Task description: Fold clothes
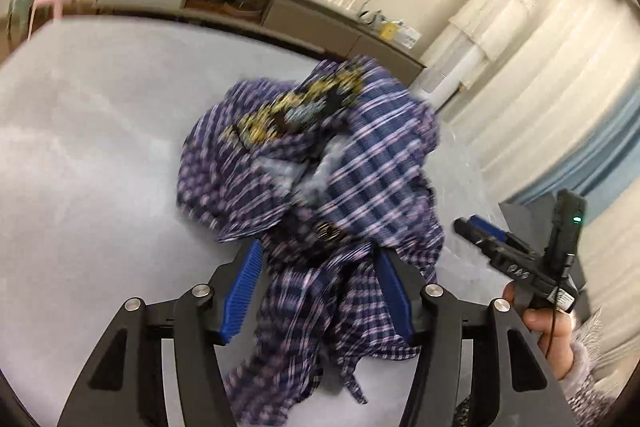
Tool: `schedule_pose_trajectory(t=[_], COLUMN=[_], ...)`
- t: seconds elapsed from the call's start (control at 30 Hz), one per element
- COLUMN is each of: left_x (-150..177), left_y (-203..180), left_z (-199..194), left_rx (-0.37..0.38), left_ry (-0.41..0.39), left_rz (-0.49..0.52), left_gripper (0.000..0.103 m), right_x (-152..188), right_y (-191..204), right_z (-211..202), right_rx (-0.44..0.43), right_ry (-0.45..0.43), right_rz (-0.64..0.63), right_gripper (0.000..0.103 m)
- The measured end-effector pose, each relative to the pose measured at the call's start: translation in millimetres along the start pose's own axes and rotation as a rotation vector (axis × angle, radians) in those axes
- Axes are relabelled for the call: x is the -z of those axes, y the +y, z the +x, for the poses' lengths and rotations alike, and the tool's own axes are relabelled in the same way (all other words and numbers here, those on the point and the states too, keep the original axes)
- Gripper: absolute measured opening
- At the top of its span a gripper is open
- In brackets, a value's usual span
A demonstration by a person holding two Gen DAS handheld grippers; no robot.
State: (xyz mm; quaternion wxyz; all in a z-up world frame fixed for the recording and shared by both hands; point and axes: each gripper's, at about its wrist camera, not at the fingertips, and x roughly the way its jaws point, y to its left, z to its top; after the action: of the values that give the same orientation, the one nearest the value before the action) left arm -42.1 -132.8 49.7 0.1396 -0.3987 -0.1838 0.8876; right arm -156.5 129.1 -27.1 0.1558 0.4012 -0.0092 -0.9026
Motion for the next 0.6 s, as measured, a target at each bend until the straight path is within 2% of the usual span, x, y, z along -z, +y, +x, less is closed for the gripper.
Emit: schedule_pose_trajectory(t=[0.03, 0.1, 0.17, 0.2, 0.3, 0.37, 0.4, 0.43, 0.47, 0.5, 0.53, 0.57, 0.6], left_x=[-4.1, -9.2, -10.3, -10.6, -15.9, -27.5, -33.1, -38.4, -43.9, -51.6, -60.3, -68.2, -77.6], left_y=[-3.1, -6.6, -4.4, -0.5, -1.6, -18.6, -31.0, -39.3, -42.4, -44.8, -47.3, -52.8, -68.0], left_z=[-4.4, -21.4, -33.2, -35.8, -20.0, 9.2, 24.4, 40.0, 54.5, 67.6, 80.3, 82.5, 60.8], left_rx=[-0.019, -0.105, -0.182, -0.187, -0.085, -0.047, -0.062, -0.118, -0.207, -0.262, -0.294, -0.287, -0.23], left_ry=[-0.036, -0.128, -0.189, -0.216, -0.166, -0.109, -0.105, -0.115, -0.127, -0.111, -0.083, -0.078, -0.136], left_rz=[0.02, 0.045, 0.035, 0.007, -0.058, -0.009, 0.049, 0.092, 0.11, 0.111, 0.107, 0.112, 0.141], left_gripper=[0.058, 0.063, 0.065, 0.067, 0.071, 0.071, 0.071, 0.07, 0.054, 0.007, 0.008, 0.007, 0.006], right_x=[1.8, 3.1, 5.5, 6.2, 9.2, 14.2, 16.7, 19.3, 21.3, 23.2, 24.8, 25.5, 25.4], right_y=[0.5, 1.2, 4.5, 6.4, 20.0, 28.4, 32.3, 35.7, 37.4, 37.0, 34.6, 30.4, 24.6], right_z=[2.5, 7.8, 12.7, 15.2, 23.7, 27.4, 28.7, 29.5, 30.2, 30.2, 29.3, 27.8, 25.5], right_rx=[-0.007, -0.026, -0.048, -0.056, -0.073, -0.074, -0.072, -0.069, -0.063, -0.056, -0.053, -0.053, -0.059], right_ry=[0.015, 0.041, 0.068, 0.079, 0.116, 0.131, 0.137, 0.14, 0.143, 0.144, 0.144, 0.143, 0.142], right_rz=[0.003, 0.012, 0.008, 0.002, -0.047, -0.082, -0.099, -0.115, -0.128, -0.132, -0.128, -0.115, -0.096], right_gripper=[0.072, 0.072, 0.072, 0.072, 0.072, 0.072, 0.072, 0.072, 0.072, 0.072, 0.072, 0.072, 0.072])
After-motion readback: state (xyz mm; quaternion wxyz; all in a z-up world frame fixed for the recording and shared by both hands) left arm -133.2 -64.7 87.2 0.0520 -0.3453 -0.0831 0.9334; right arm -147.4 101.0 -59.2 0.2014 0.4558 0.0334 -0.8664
